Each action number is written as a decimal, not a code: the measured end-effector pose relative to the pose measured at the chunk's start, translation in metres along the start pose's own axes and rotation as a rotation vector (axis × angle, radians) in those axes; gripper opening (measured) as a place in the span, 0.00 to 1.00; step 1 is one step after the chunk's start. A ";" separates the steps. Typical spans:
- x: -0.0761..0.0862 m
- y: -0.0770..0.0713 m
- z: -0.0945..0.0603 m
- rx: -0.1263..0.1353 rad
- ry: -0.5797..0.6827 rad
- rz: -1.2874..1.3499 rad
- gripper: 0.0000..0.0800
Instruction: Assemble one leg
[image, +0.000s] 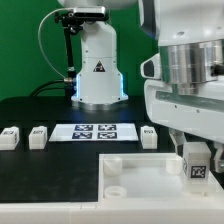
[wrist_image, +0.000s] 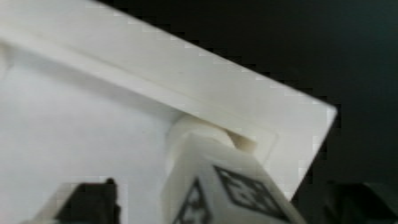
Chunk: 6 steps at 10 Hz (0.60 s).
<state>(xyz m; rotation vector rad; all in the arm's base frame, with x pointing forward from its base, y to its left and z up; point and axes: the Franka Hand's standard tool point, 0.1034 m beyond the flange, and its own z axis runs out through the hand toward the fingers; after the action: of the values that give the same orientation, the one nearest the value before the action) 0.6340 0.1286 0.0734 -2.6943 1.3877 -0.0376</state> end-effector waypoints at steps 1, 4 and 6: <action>0.001 0.001 0.000 -0.001 0.000 -0.097 0.79; 0.012 0.005 -0.002 -0.026 -0.010 -0.494 0.81; 0.024 -0.004 -0.006 -0.040 0.013 -0.696 0.81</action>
Offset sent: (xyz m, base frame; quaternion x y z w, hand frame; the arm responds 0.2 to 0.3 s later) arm 0.0274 -0.0402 0.0057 -0.0257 -0.0365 -0.4557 0.8890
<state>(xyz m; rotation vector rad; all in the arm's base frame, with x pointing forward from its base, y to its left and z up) 0.6502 0.1109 0.0790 -3.0605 0.3934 -0.0843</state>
